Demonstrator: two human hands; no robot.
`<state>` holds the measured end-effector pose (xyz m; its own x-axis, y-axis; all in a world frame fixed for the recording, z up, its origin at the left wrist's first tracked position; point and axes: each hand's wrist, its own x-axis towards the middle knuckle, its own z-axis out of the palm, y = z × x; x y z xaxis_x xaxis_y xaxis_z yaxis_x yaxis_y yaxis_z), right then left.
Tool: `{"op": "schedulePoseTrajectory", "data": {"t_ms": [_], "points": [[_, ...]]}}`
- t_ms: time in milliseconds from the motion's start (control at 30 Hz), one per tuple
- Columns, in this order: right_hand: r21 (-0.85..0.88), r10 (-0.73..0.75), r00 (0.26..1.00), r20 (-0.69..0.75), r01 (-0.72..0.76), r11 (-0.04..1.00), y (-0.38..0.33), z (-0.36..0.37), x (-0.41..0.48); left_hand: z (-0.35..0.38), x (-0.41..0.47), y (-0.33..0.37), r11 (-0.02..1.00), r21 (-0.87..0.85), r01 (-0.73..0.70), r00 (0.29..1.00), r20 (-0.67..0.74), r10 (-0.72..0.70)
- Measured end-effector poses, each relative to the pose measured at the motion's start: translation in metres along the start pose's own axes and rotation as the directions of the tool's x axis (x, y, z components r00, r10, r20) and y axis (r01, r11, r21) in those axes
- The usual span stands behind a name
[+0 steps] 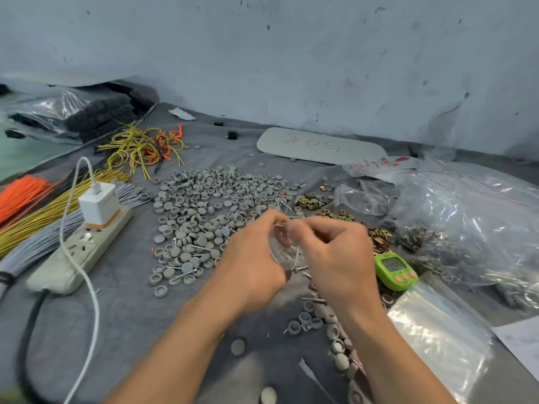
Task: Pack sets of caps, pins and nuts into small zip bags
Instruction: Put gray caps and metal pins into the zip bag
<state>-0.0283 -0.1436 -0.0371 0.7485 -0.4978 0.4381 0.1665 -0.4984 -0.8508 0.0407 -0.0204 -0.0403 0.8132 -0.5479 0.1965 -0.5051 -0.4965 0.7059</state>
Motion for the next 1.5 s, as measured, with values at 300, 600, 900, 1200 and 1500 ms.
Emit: {"op": "schedulePoseTrajectory", "data": {"t_ms": [300,600,900,1200,1500], "points": [[-0.787,0.399,0.899,0.18,-0.112,0.607,0.018,-0.015,0.0,-0.011,-0.001,-0.004,0.968,-0.249,-0.025,0.98,-0.197,-0.026],[-0.712,0.311,0.934,0.174,-0.098,0.695,0.005,-0.004,-0.007,-0.001,-0.001,-0.005,0.998,0.061,0.0,0.994,-0.109,0.007],[-0.206,0.067,0.996,0.06,-0.054,0.977,-0.006,-0.009,-0.009,0.004,-0.002,0.002,0.993,0.109,0.035,0.999,-0.023,-0.033],[-0.209,0.075,0.958,0.276,-0.016,0.978,-0.003,-0.009,-0.005,0.008,-0.008,0.014,0.998,0.034,-0.047,0.999,0.003,0.047],[-0.125,0.206,0.967,-0.149,-0.225,0.966,0.012,-0.024,0.01,0.001,-0.002,0.014,0.995,-0.076,0.063,0.971,-0.226,-0.079]]}}
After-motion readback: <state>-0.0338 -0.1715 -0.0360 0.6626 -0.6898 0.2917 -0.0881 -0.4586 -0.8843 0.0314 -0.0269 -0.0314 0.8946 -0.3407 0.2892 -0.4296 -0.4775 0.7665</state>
